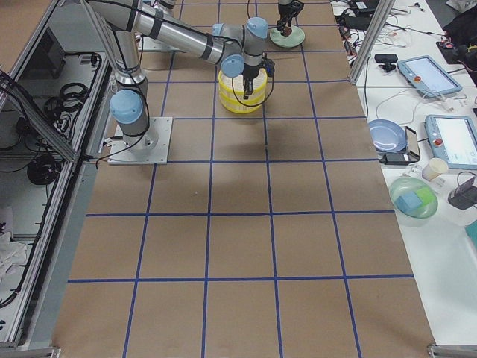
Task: Stack buns with steamer
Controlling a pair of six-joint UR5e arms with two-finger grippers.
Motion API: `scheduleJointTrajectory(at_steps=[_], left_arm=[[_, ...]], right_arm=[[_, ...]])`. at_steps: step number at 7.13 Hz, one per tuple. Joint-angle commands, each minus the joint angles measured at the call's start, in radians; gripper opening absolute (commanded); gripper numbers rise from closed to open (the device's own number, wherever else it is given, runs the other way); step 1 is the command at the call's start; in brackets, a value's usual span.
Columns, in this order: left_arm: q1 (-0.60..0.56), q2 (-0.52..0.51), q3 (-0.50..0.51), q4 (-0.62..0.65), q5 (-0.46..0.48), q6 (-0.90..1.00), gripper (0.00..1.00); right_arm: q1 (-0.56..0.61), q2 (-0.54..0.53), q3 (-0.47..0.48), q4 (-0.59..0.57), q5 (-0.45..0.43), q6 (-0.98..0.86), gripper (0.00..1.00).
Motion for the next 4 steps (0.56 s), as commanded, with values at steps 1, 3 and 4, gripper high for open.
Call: scheduleJointTrajectory(at_steps=[1,3,4], left_arm=[[0.010,-0.004,0.001,0.001,0.003,0.001,0.00],[0.018,0.028,0.004,0.001,-0.002,-0.127,0.00],[0.016,0.048,0.004,0.002,-0.003,-0.181,0.00]], right_arm=[[0.011,0.002,-0.002,0.000,0.000,0.006,0.00],[0.016,0.006,-0.002,0.000,0.000,0.005,0.00],[0.016,0.008,-0.002,0.001,-0.003,0.005,0.23]])
